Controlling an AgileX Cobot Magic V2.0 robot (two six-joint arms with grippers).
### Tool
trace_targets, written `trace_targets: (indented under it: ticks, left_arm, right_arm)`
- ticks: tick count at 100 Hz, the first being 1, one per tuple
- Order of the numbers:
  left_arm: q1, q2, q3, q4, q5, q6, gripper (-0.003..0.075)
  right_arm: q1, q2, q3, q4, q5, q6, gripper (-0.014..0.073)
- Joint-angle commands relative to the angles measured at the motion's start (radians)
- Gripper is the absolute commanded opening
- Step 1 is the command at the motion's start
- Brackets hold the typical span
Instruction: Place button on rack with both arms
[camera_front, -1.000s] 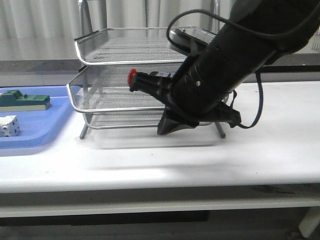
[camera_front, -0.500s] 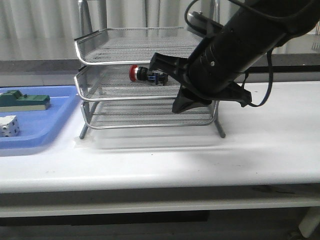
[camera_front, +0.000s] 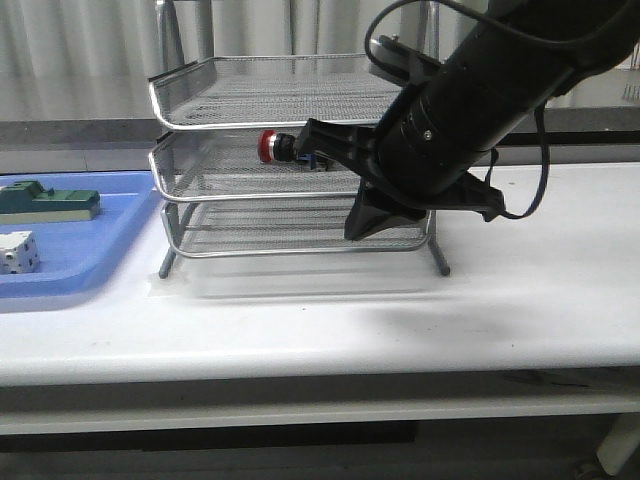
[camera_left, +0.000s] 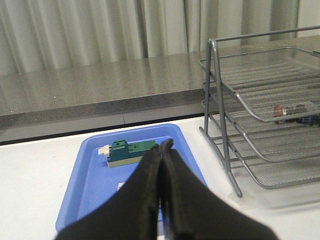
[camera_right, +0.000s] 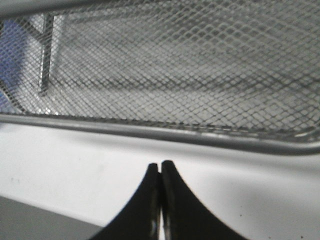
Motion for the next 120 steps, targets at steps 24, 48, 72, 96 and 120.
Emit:
trace_targets:
  ticks: [24, 48, 72, 96, 120]
  left_arm:
    - [0.001, 0.009, -0.026, -0.016, -0.079, -0.01, -0.0021]
    - [0.001, 0.009, -0.026, -0.016, -0.079, -0.01, -0.0021]
    - [0.001, 0.009, -0.026, -0.016, -0.079, -0.01, -0.0021]
    - [0.001, 0.009, -0.026, -0.016, -0.079, -0.01, -0.0021]
    - [0.001, 0.009, -0.026, -0.016, -0.079, -0.01, -0.0021]
  right_arm:
    - [-0.006, -0.163, -0.03, -0.14, 0.077, -0.013, -0.006]
    - [-0.008, -0.257, -0.028, -0.25, 0.142, -0.005, -0.006]
    - [-0.067, -0.376, 0.015, -0.319, 0.205, 0.009, -0.006]
    - [-0.183, -0.58, 0.152, -0.379, 0.202, 0.008, -0.006]
    - [-0.297, -0.828, 0.295, -0.416, 0.204, 0.008, -0.006]
